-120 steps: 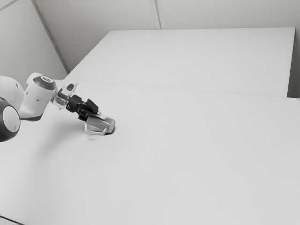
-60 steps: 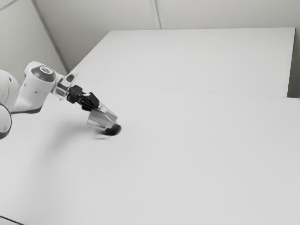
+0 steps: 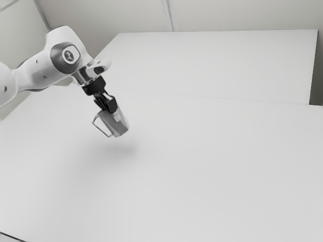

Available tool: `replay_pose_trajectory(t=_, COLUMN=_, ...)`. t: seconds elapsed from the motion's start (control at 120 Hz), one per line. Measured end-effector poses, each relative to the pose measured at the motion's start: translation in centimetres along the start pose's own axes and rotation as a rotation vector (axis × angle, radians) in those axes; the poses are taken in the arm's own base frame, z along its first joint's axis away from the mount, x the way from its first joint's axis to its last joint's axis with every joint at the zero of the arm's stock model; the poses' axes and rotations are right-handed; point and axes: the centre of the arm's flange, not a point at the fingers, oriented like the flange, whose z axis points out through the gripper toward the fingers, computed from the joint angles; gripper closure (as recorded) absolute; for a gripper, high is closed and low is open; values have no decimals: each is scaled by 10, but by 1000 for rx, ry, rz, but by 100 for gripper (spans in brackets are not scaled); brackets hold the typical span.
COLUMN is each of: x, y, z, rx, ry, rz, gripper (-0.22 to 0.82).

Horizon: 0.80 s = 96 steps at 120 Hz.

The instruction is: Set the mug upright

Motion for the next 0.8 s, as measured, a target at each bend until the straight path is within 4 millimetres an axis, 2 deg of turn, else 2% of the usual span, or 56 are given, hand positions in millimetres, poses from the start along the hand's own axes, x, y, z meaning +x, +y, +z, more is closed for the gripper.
replay_pose_trajectory(t=0.225, x=-18, y=75, z=7, rx=163, ry=-71, rz=16, gripper=78)
replay_pose_trajectory(t=0.308, x=-25, y=94, z=14, rx=218, ry=-81, rz=10, gripper=78)
replay_pose_trajectory(t=0.517, x=-46, y=110, z=38, rx=348, ry=-65, rz=-39, gripper=78)
replay_pose_trajectory(t=0.8, x=-71, y=102, z=78, rx=437, ry=15, rz=-116, gripper=78)
